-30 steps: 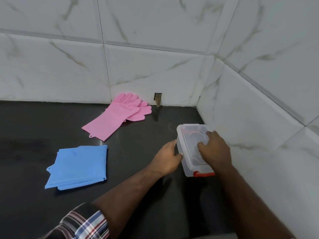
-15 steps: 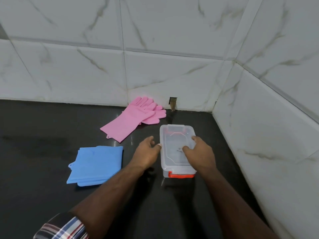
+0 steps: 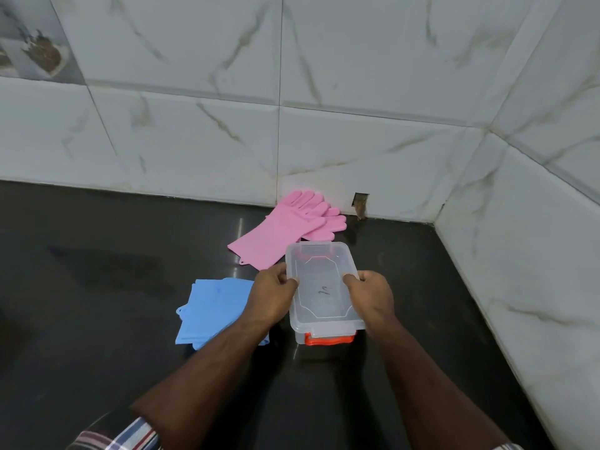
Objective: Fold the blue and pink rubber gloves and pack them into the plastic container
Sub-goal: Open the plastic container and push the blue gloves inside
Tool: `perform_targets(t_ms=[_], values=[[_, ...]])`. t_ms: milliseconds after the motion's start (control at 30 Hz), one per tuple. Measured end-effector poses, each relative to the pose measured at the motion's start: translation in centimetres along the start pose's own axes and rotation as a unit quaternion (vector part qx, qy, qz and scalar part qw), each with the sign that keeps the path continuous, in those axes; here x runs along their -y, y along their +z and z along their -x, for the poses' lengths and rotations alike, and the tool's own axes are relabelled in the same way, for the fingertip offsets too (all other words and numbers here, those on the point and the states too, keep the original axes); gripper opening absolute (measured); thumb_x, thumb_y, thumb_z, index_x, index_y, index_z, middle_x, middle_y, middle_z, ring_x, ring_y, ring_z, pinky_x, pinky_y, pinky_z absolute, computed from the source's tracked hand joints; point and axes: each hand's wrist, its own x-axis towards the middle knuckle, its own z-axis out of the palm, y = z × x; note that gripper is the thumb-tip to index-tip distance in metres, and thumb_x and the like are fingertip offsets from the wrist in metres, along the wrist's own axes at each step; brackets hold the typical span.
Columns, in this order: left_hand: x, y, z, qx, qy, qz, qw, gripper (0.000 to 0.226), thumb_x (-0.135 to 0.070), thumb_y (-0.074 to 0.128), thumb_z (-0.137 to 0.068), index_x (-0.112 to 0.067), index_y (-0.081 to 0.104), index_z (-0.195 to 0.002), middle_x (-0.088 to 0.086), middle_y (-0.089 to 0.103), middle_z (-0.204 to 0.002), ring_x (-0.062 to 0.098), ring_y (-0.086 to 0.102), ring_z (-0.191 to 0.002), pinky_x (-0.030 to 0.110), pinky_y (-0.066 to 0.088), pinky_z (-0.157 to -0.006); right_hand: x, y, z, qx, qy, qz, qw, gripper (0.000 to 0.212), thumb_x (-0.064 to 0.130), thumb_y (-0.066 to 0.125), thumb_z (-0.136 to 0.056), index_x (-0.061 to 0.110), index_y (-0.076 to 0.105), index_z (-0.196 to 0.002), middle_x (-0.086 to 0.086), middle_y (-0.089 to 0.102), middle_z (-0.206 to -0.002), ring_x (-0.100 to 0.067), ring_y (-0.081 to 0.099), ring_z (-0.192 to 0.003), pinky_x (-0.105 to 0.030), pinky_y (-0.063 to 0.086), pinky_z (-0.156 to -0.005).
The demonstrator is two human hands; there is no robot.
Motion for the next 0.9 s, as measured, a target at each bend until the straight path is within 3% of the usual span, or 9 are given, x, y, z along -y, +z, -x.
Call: perform_targets(t_ms=[100, 200, 367, 533, 667, 900], values=[[0.3, -0.2, -0.3, 0.005, 0.024, -0.02, 0.999, 0.029, -0.016, 0.058, -0.099, -0.021, 0.063, -0.127, -0.008, 0.07, -0.112, 0.01, 0.069, -0.094, 0.021, 0.057, -0.074, -0.2, 0.9, 0.4, -0.023, -0.025, 0.028, 0.999, 0.022, 0.036, 0.053, -0.093, 0.017, 0.065, -0.09, -0.003, 0.065, -0.092, -0.015, 0.064, -0.077, -0.033, 0.055, -0.067], [0.6, -0.4, -0.5, 0.009, 0.041, -0.033, 0.999, 0.028, -0.014, 0.056, -0.1, -0.021, 0.064, -0.126, -0.012, 0.069, -0.102, 0.002, 0.067, -0.086, 0.013, 0.05, -0.065, -0.7, 1.7, 0.8, -0.056, -0.054, 0.054, 0.996, 0.028, 0.037, 0.048, -0.095, 0.015, 0.066, -0.095, -0.005, 0.063, -0.099, -0.016, 0.063, -0.082, -0.039, 0.057, -0.077], [0.6, -0.6, -0.6, 0.027, 0.055, -0.056, 0.997, 0.031, -0.017, 0.054, -0.101, -0.022, 0.06, -0.131, -0.008, 0.068, -0.111, 0.007, 0.066, -0.093, 0.013, 0.051, -0.069, -0.7, 1.7, 1.0, -0.081, -0.074, 0.092, 0.99, 0.027, 0.031, 0.048, -0.1, 0.01, 0.064, -0.102, -0.005, 0.055, -0.104, -0.018, 0.058, -0.088, -0.03, 0.047, -0.076], [0.9, -0.7, -1.0, 0.041, 0.06, -0.074, 0.995, 0.031, -0.019, 0.053, -0.102, -0.021, 0.058, -0.132, -0.004, 0.068, -0.12, 0.012, 0.066, -0.103, 0.02, 0.054, -0.078, -1.2, 2.0, 0.7, -0.1, -0.105, 0.126, 0.981, 0.027, 0.031, 0.045, -0.101, 0.012, 0.063, -0.099, -0.003, 0.057, -0.104, -0.014, 0.058, -0.089, -0.027, 0.05, -0.076], [1.1, -0.8, -1.4, 0.049, 0.052, -0.093, 0.993, 0.033, -0.026, 0.055, -0.101, -0.022, 0.058, -0.134, -0.001, 0.067, -0.124, 0.018, 0.067, -0.11, 0.041, 0.057, -0.094, -1.0, 1.8, 1.0, -0.116, -0.129, 0.144, 0.974, 0.027, 0.037, 0.045, -0.101, 0.017, 0.062, -0.107, 0.0, 0.057, -0.109, -0.013, 0.056, -0.099, -0.032, 0.055, -0.084], [1.1, -1.3, -1.7, 0.055, 0.047, -0.14, 0.988, 0.039, -0.034, 0.06, -0.097, -0.026, 0.056, -0.136, 0.003, 0.06, -0.129, 0.025, 0.063, -0.114, 0.05, 0.053, -0.1, -0.6, 1.5, 1.3, -0.119, -0.128, 0.144, 0.974, 0.029, 0.039, 0.046, -0.1, 0.019, 0.061, -0.113, 0.001, 0.056, -0.112, -0.014, 0.055, -0.104, -0.033, 0.054, -0.087]])
